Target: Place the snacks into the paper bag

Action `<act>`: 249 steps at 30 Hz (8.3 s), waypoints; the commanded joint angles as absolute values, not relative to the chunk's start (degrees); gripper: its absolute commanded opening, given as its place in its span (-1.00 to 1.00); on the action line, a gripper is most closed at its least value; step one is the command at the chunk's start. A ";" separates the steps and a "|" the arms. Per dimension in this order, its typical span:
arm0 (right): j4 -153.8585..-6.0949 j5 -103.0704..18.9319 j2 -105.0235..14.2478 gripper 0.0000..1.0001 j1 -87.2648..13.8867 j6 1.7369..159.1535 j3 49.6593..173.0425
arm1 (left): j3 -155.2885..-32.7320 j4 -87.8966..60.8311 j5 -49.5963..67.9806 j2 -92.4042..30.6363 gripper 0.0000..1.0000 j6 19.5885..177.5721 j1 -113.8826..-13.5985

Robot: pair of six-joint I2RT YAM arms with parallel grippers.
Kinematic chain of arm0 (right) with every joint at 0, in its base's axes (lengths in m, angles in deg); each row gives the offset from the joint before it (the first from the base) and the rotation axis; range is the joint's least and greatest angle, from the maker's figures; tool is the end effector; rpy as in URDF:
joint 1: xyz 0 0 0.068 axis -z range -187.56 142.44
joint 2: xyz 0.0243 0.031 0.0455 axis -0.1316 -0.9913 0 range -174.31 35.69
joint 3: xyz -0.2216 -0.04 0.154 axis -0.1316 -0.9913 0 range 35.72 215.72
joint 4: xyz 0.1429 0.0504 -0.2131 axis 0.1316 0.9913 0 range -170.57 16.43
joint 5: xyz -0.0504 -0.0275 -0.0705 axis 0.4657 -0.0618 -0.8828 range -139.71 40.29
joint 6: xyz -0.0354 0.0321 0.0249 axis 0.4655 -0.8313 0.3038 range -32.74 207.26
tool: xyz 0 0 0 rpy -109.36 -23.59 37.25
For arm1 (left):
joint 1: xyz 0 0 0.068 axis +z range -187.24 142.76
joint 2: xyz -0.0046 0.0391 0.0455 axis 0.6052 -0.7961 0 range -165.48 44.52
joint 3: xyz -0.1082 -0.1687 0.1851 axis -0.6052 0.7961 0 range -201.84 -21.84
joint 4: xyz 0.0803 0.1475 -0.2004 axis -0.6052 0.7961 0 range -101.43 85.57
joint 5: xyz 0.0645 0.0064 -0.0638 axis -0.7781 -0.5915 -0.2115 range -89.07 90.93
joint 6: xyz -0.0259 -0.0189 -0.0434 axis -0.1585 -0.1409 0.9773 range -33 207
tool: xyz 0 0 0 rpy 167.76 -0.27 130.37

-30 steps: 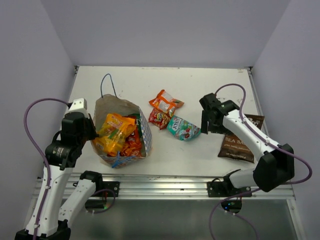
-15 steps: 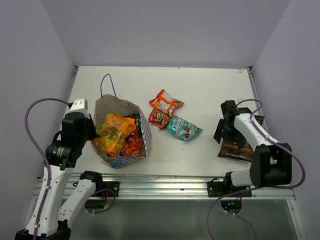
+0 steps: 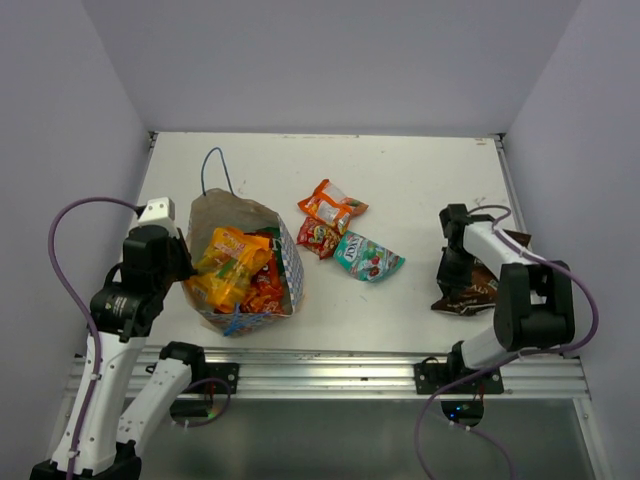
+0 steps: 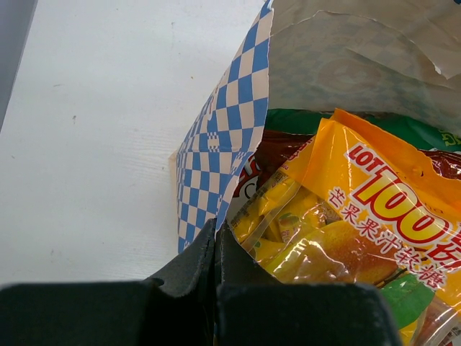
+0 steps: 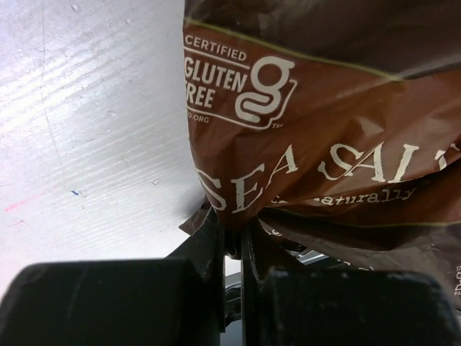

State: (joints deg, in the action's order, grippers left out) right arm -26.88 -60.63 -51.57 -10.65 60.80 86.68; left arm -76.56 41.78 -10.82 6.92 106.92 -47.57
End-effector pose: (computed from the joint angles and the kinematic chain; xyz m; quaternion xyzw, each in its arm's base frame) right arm 0.2404 0.0062 0.1715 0.2016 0.9748 -0.0920 0.0244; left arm 0.1148 -0.0135 0.3398 -0.1204 0.8797 -0.0296 0.4591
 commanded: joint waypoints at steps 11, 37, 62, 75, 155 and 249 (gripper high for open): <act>-21.51 -39.55 -46.30 -1.00 -24.76 67.66 130.95 | -76.77 36.74 -8.56 5.33 -1.00 105.72 -47.87; -9.12 -14.55 -79.01 -1.00 -68.55 68.36 169.83 | -77.56 36.65 -10.67 4.18 -1.00 105.90 -47.87; -2.17 -25.63 -92.44 -1.00 -71.46 71.53 180.97 | -78.27 37.70 -9.97 4.71 -1.00 105.63 -47.79; -3.24 -28.78 -98.42 -1.00 -64.60 66.69 184.16 | -78.35 37.53 -8.91 4.71 -1.00 105.46 -47.79; -3.05 -47.04 -75.05 -1.00 -43.95 72.42 185.64 | -80.38 38.14 -12.43 1.81 -1.00 105.02 -47.79; -23.70 -54.19 -75.51 0.98 -67.60 76.99 180.92 | -80.64 38.58 -12.87 1.46 -1.00 105.81 -47.79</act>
